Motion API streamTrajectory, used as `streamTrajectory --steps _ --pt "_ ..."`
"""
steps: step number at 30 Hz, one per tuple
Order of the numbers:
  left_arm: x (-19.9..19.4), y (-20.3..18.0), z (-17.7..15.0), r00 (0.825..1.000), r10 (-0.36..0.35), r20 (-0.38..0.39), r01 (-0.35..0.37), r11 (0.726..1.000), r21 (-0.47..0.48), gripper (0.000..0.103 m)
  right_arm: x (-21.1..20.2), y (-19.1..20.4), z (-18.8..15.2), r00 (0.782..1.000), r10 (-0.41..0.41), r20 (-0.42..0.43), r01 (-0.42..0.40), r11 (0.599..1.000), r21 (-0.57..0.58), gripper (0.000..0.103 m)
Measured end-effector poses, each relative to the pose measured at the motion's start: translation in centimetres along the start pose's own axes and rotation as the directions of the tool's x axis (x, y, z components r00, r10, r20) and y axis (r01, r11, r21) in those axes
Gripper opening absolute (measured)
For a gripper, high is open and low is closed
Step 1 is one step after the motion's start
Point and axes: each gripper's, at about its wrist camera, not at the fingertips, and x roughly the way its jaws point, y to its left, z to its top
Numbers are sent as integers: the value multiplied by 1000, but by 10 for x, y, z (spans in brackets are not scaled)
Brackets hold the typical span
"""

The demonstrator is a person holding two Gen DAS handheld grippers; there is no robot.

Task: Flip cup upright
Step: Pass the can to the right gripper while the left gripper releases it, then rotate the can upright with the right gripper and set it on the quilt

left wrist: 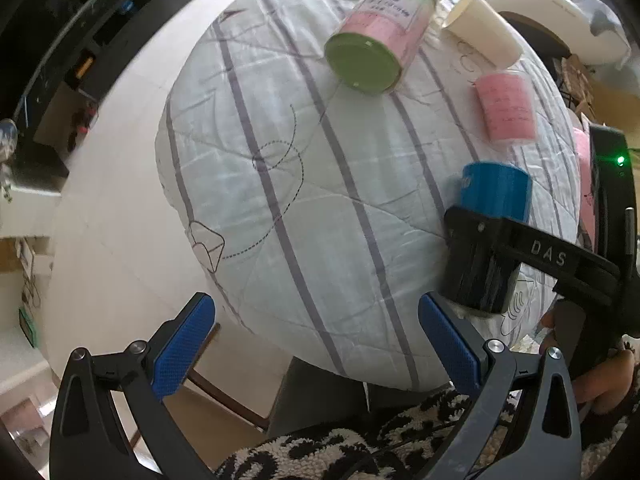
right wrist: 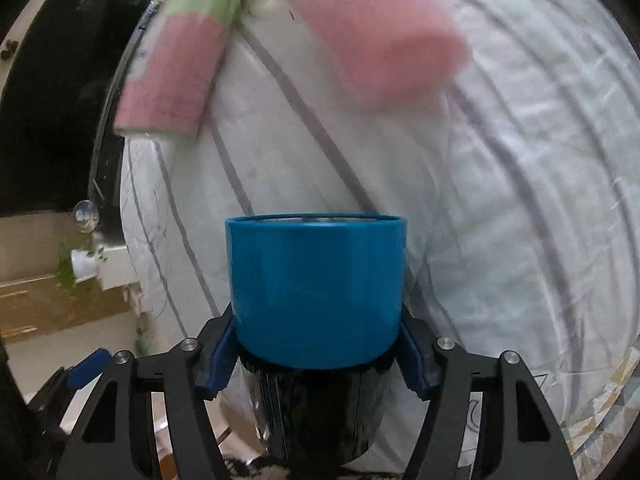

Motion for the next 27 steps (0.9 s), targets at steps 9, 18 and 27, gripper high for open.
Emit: streamTrajectory --steps 9,18,27 --pt "-2 8 1 1000 -14 22 15 1000 -25 103 -75 19 -14 912 54 406 -6 993 -118 67" --pt "17 8 -11 994 3 108 1 1000 -30 103 -27 13 -70 710 66 701 184 944 -274 67" --pt "13 4 -39 992 5 124 4 997 -71 103 -27 10 -98 733 68 677 244 903 -354 70"
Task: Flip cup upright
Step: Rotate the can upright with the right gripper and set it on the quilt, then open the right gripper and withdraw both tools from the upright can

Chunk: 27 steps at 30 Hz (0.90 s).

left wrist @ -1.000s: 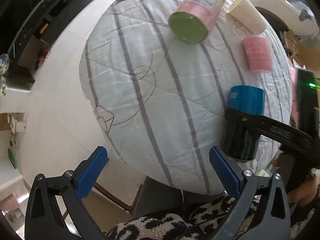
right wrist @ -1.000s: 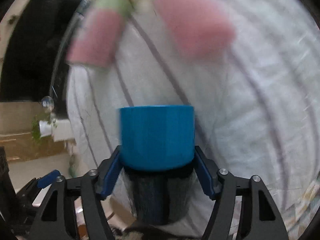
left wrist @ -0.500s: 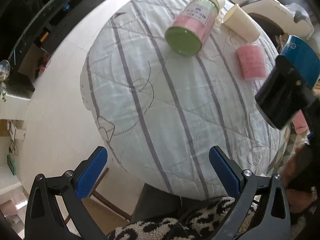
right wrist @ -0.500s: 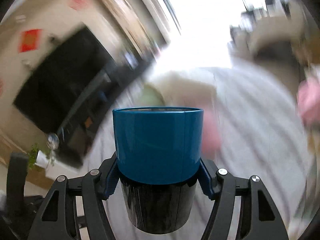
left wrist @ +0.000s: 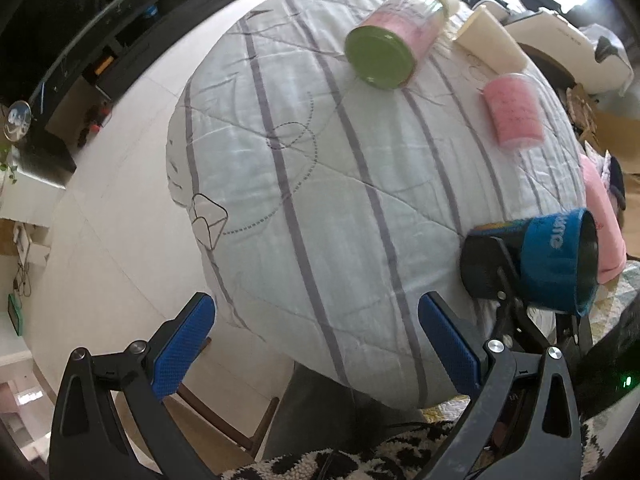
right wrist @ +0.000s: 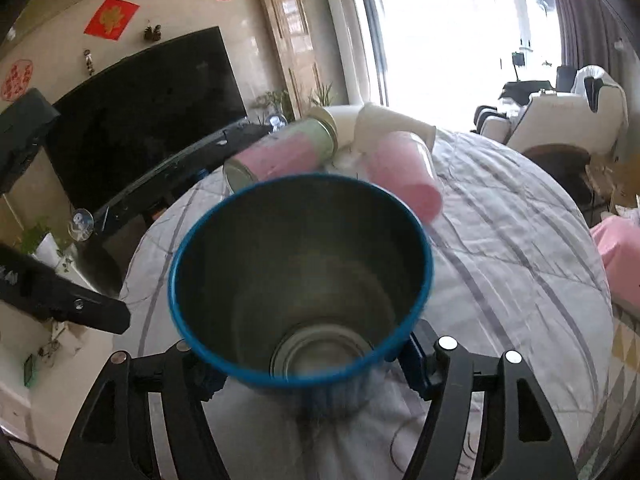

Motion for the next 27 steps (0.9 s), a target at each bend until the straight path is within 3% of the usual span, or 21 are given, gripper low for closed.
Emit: streamTrajectory --steps 3,7,27 --pt "-5 -10 -12 1000 -1 4 1 1000 13 103 -4 -1 2 999 -19 -51 18 1000 -5 71" --pt "-11 -18 -21 1000 -11 8 11 1000 24 103 -17 6 13 999 -15 -43 16 1000 9 79" --pt "-49 -27 -52 999 -35 42 34 999 12 103 -70 2 21 994 28 -106 -33 998 -48 79"
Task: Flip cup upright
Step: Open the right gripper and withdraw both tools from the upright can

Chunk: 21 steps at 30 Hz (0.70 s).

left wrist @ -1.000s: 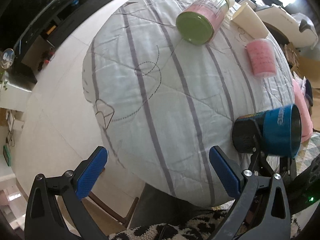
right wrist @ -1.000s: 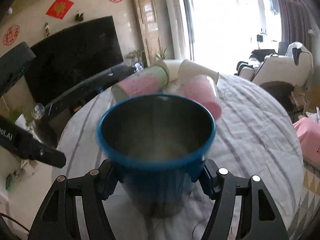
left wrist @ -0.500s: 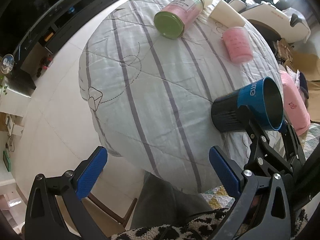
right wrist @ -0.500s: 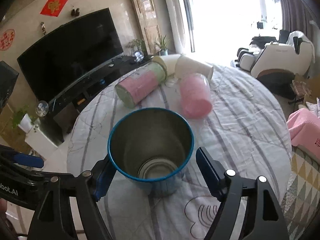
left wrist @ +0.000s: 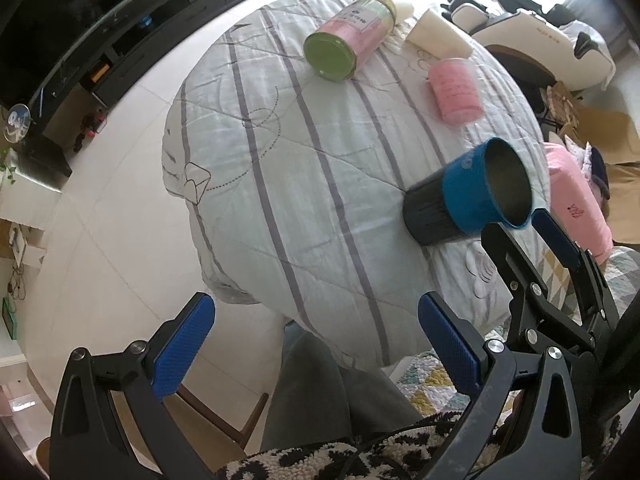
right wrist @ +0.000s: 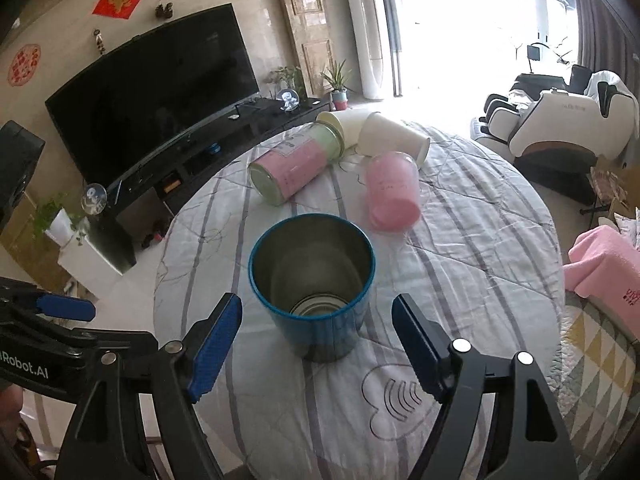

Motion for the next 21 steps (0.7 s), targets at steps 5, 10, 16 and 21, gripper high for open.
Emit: streamTrajectory --steps 5,10,16,21 --pt "-20 -9 -10 1000 -14 19 14 1000 14 103 -28 -4 4 1000 0 -18 0 1000 -5 79" --pt "-41 -21 -18 998 -12 58 9 999 39 103 -63 -14 11 999 -17 -47 17 1000 2 79" --pt "-43 -40 -28 995 82 60 -87 993 76 103 -86 -31 12 988 -17 -156 27 998 64 79" --pt "-39 -48 -27 996 68 51 -73 992 101 103 -92 -38 7 980 -48 -194 64 995 76 79"
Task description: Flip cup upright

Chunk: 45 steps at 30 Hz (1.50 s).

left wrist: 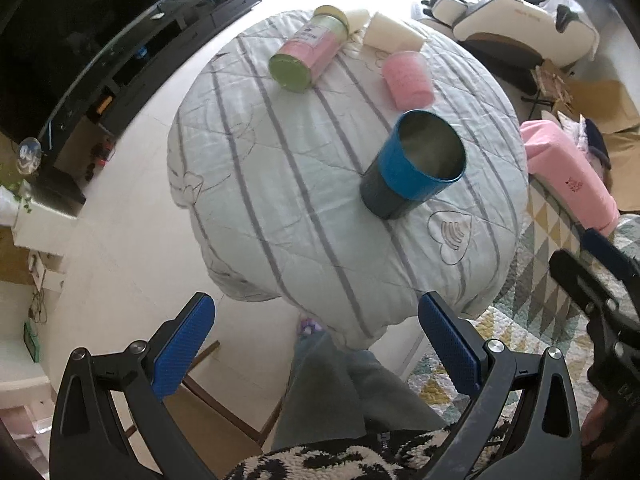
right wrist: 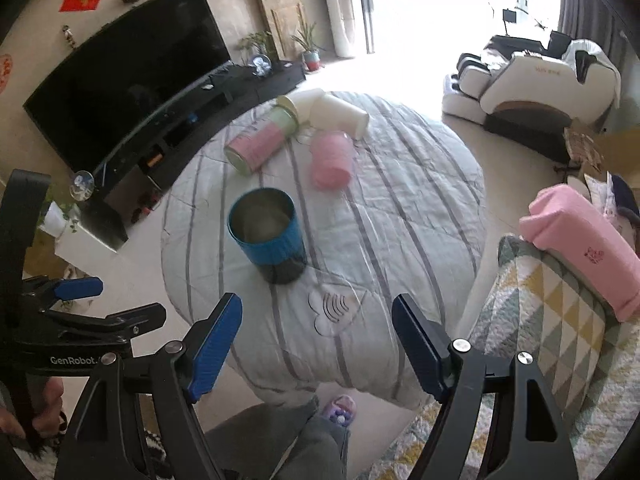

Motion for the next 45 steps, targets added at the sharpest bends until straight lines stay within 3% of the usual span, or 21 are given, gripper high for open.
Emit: streamTrajectory --steps 4,16,28,35,38,43,45 --pt "0 -8 5 999 29 15 -29 998 51 103 7 -5 -5 1000 -3 -29 4 999 37 79" --pt "-7 -15 -4 1000 -14 27 12 997 71 103 0 -2 -12 1000 3 -16 -2 999 51 79" --pt "-22 -30 -27 994 -56 97 35 979 203 103 -25 -3 -41 995 -25 94 11 990 140 79" --pt "-25 -36 -43 988 11 152 -42 979 200 103 -32 2 -49 989 -9 145 -7 994 112 79" --pt "-25 -35 -48 988 -24 151 -1 987 163 103 -35 3 -52 987 -15 162 1 996 84 79" --pt "-25 -38 -53 984 4 178 -31 988 152 103 -39 -2 -62 983 -31 179 15 996 89 79" --pt "-26 -36 -53 984 -19 176 -6 990 140 103 -39 -3 -64 983 -45 176 29 996 90 79"
